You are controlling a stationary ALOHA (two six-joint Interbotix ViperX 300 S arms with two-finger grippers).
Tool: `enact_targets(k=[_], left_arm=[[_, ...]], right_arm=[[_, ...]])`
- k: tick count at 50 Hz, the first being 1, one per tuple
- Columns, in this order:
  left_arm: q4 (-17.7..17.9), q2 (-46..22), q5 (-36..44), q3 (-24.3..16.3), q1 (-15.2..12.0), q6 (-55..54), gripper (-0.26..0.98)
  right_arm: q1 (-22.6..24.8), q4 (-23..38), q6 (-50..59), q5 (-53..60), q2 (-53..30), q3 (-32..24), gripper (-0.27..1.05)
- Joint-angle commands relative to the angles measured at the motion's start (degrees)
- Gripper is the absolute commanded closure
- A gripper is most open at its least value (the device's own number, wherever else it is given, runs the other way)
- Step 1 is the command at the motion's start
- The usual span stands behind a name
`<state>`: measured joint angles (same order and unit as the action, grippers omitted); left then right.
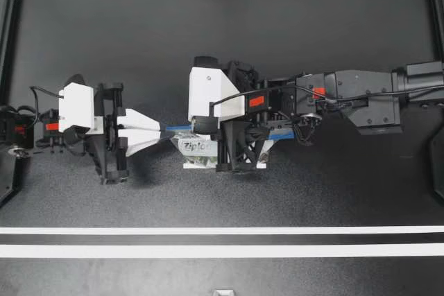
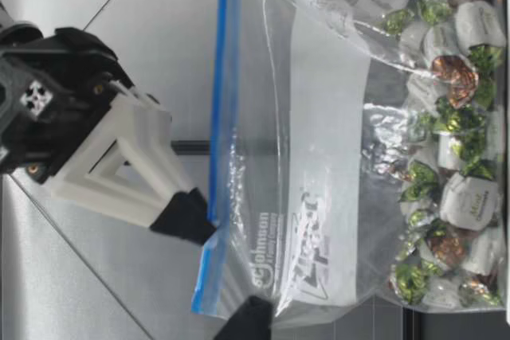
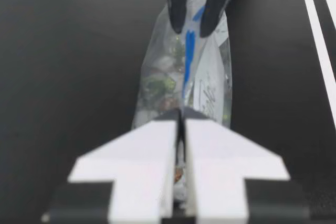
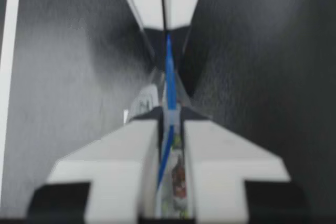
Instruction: Slide open the ziploc bag.
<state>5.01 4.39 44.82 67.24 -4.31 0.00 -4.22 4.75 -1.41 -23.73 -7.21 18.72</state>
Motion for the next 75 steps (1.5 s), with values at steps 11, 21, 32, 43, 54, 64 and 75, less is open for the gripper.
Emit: enact_targets(k=[11,21,32,43,54,64,75], left_arm=[[0.4,0.9,0.2,0.4,-0.2,0.1,0.85],[0.4,0.8,0.2,0.3,-0.2,0.1,0.86],[0.4,0.9,-0.1,0.2,-0.2,0.1,0.86],[0.4,0.9,-0.1,0.0,-0.1,0.2,0.86],[0.4,0.9,-0.4,-0.1,-0.2,0.2,0.86],[0.4,0.9,-0.4,-0.1,-0.1,0.2,0.86],[0.4,1.5,-0.4,-0.3,-0.2,0.3,0.86]], right_arm=[[-0.1,0.1,-0.4,-7.1,4.4,-0.5,0.82],[-0.1,0.4,-0.4,-13.0,5.6,0.4,0.82],[-0.2,2.5,-0.4,-17.5,8.3,2.9,0.82],[-0.1,3.0,-0.4,-20.0,11.0,5.4,0.82],[-0.1,3.3,-0.4,-21.4,13.9,8.8,0.82],[-0.2,3.3,-0.1,-21.4,16.4,11.2,0.82],[-0.1,3.3,-0.2,-19.5,16.4,11.8,0.81]])
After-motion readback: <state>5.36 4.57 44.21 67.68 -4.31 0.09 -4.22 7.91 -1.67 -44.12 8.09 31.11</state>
